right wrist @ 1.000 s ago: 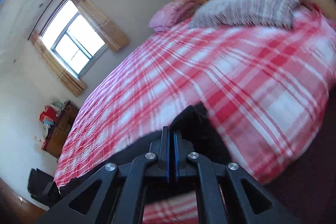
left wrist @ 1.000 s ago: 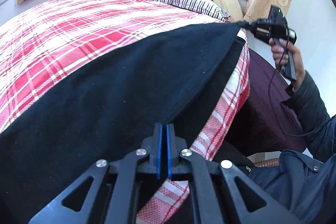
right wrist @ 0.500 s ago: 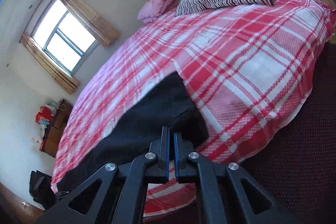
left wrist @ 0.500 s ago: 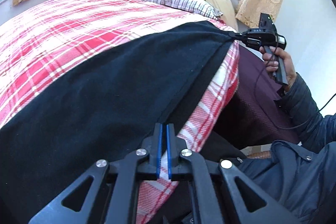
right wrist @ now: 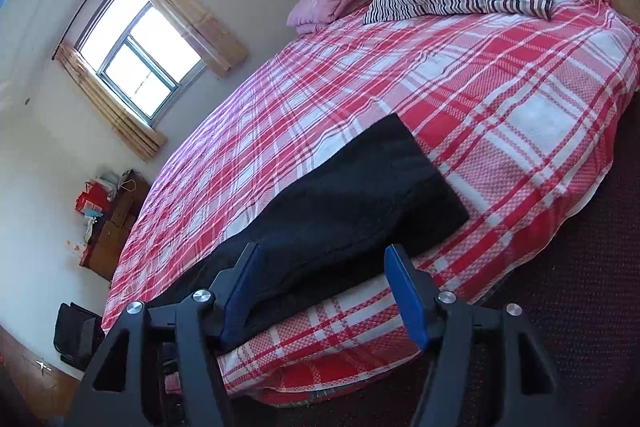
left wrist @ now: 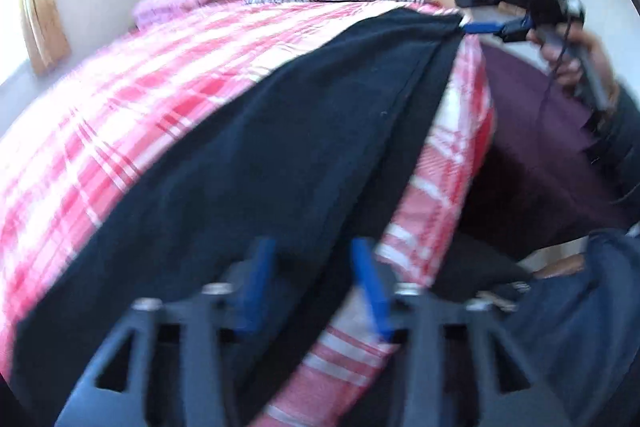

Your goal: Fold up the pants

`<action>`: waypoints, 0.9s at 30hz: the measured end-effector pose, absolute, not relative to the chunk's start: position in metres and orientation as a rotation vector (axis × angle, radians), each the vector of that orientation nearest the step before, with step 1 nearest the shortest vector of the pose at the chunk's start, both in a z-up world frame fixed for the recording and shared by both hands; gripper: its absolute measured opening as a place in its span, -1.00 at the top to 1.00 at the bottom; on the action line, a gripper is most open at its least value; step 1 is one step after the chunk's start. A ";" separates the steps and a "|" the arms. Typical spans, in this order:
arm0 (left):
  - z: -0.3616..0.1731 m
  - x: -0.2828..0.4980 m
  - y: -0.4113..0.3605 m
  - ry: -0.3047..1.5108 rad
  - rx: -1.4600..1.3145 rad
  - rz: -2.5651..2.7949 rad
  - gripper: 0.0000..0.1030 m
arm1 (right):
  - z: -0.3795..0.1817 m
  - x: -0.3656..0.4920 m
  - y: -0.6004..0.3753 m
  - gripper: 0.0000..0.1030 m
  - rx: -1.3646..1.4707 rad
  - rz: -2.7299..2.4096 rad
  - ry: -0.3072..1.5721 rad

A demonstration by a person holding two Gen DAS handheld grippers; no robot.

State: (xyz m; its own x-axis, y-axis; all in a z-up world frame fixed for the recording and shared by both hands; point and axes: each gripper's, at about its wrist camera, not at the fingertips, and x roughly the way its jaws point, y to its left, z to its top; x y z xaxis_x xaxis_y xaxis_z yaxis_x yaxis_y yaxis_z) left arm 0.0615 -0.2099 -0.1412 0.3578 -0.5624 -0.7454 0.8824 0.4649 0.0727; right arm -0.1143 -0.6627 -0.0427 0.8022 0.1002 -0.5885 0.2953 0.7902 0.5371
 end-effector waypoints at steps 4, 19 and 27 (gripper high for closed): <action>-0.141 0.064 -0.223 0.710 0.554 -0.992 -0.13 | -0.046 -0.112 -0.659 -0.25 0.664 -0.095 0.646; -0.138 0.077 -0.221 0.780 0.503 -1.047 0.92 | -0.060 -0.116 -0.676 -0.19 0.703 -0.130 0.608; -0.114 0.051 -0.214 0.684 0.585 -1.054 0.93 | -0.063 -0.125 -0.696 0.23 0.765 -0.181 0.566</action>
State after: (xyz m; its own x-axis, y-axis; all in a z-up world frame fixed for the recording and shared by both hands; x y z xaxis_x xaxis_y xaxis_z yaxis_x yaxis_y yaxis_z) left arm 0.0505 -0.2137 -0.1142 0.3292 -0.5773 -0.7472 0.9174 0.3830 0.1083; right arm -0.1252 -0.6963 -0.0628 0.8370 0.0461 -0.5453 0.3538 0.7146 0.6035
